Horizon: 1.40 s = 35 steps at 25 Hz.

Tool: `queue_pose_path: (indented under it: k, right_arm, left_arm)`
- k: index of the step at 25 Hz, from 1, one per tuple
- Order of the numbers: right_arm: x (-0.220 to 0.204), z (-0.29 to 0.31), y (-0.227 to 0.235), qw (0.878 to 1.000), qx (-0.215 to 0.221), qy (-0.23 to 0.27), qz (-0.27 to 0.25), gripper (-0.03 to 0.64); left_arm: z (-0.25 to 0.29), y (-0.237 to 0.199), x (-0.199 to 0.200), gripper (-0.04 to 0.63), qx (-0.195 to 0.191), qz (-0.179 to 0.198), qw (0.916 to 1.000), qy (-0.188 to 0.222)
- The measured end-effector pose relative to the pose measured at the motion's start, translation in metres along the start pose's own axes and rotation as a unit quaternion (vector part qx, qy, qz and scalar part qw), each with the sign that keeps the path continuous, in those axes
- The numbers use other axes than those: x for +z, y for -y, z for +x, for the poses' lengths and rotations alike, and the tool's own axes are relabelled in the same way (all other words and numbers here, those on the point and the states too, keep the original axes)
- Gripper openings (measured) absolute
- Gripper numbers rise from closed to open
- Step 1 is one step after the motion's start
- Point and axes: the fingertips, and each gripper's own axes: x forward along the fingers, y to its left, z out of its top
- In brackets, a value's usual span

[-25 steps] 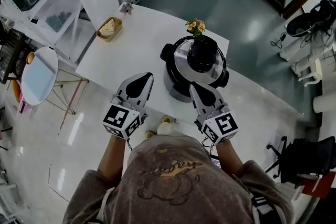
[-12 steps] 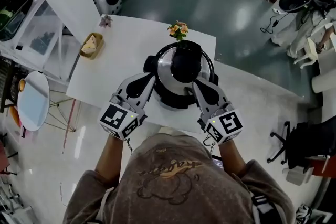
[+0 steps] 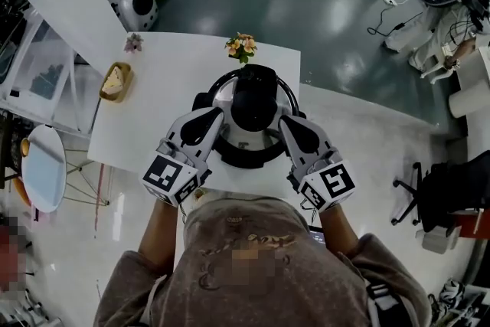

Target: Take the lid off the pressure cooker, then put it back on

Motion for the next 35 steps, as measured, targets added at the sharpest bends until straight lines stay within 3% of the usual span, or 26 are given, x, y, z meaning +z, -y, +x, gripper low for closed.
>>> queue_pose_path:
  k: [3, 8, 13, 16, 24, 35]
  right_arm:
    - [0.001, 0.001, 0.001, 1.0, -0.008, 0.01, 0.006, -0.005]
    - [0.003, 0.003, 0.003, 0.999, -0.03, 0.02, 0.018, 0.082]
    - [-0.005, 0.007, 0.003, 0.999, -0.024, 0.006, 0.034, 0.227]
    - [-0.01, 0.011, 0.005, 1.0, -0.016, -0.004, 0.027, 0.272]
    - [-0.016, 0.027, 0.012, 0.999, 0.019, -0.037, -0.005, 0.304]
    - [-0.037, 0.052, 0.007, 0.987, 0.092, -0.116, -0.058, 0.307]
  left_arm:
    - [0.004, -0.004, 0.002, 0.039, -0.021, 0.003, 0.9997, -0.007]
    - [0.009, 0.0, 0.002, 0.128, -0.084, 0.01, 0.9963, -0.013]
    - [0.018, 0.005, 0.002, 0.205, -0.143, 0.017, 0.9892, -0.025]
    - [0.025, 0.007, -0.001, 0.261, -0.177, 0.026, 0.9833, -0.034]
    - [0.05, 0.009, -0.012, 0.268, -0.227, 0.061, 0.97, -0.062]
    - [0.067, 0.02, -0.037, 0.287, -0.297, 0.12, 0.9369, -0.139]
